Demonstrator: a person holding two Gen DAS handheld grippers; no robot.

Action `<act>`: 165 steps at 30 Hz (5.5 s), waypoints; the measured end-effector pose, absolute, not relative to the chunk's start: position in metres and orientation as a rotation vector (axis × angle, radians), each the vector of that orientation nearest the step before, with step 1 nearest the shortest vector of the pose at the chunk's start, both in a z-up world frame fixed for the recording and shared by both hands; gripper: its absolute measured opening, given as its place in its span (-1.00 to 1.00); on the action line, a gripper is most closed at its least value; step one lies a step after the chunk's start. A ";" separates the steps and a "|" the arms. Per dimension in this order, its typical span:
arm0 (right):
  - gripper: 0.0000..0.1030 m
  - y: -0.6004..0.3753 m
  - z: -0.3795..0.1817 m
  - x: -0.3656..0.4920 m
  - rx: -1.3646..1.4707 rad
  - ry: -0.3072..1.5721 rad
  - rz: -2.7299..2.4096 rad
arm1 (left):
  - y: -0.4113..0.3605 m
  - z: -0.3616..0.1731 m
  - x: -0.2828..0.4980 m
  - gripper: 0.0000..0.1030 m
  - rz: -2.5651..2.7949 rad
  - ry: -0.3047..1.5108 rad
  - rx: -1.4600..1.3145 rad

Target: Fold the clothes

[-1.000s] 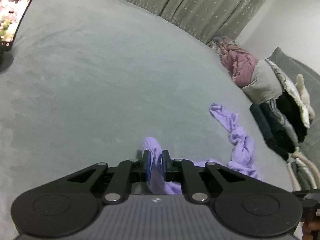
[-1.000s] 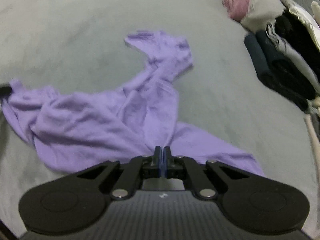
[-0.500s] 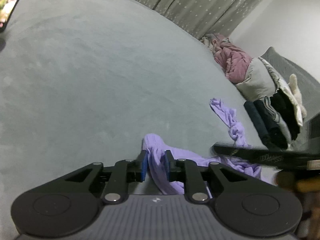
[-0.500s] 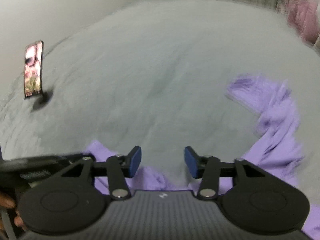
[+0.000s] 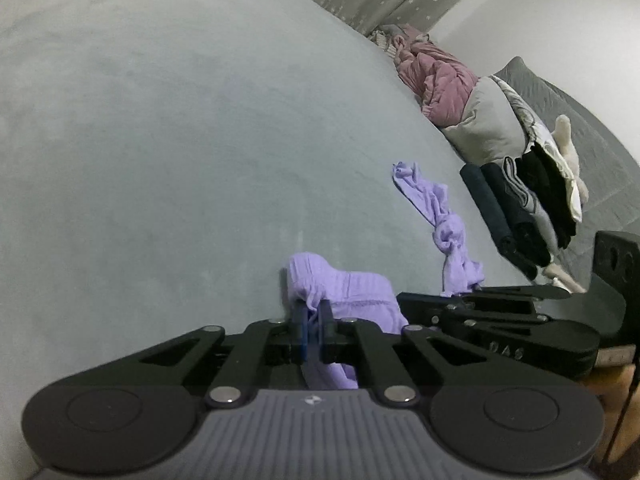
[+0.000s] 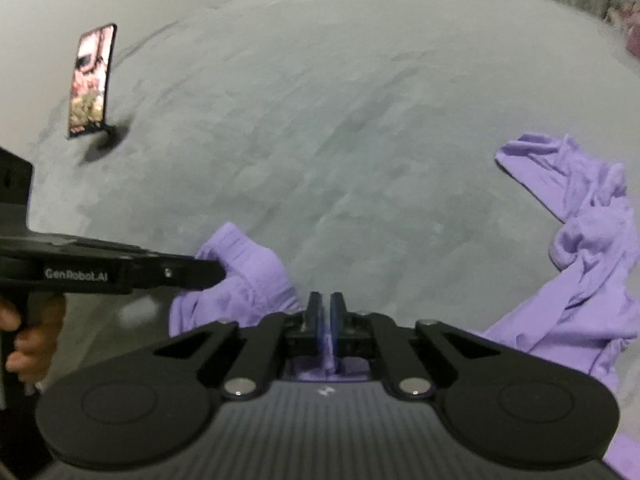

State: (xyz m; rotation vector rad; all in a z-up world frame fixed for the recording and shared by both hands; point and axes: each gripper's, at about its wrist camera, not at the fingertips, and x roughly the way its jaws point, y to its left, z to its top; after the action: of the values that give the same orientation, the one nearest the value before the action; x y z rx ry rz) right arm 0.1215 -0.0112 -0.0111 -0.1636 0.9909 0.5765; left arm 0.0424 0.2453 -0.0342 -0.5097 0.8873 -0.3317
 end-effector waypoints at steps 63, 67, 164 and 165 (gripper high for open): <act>0.00 -0.069 0.017 0.131 -0.197 0.960 0.691 | 0.240 -0.038 0.062 0.09 -0.169 0.685 -0.481; -0.83 -0.064 0.016 0.123 -0.263 0.958 0.712 | 0.233 -0.039 0.063 -0.51 -0.173 0.691 -0.430; -0.92 0.026 0.022 0.203 -0.174 0.597 0.594 | 0.304 -0.020 0.019 -0.92 0.091 0.663 -0.600; -0.92 0.036 0.023 0.206 -0.193 0.577 0.584 | 0.305 -0.018 0.018 -0.92 0.096 0.655 -0.606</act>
State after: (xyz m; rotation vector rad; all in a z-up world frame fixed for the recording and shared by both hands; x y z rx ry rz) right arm 0.2060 0.0361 0.0228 -0.1928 0.5775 0.5838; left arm 0.0182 0.3047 -0.0180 -0.6062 0.6548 0.0961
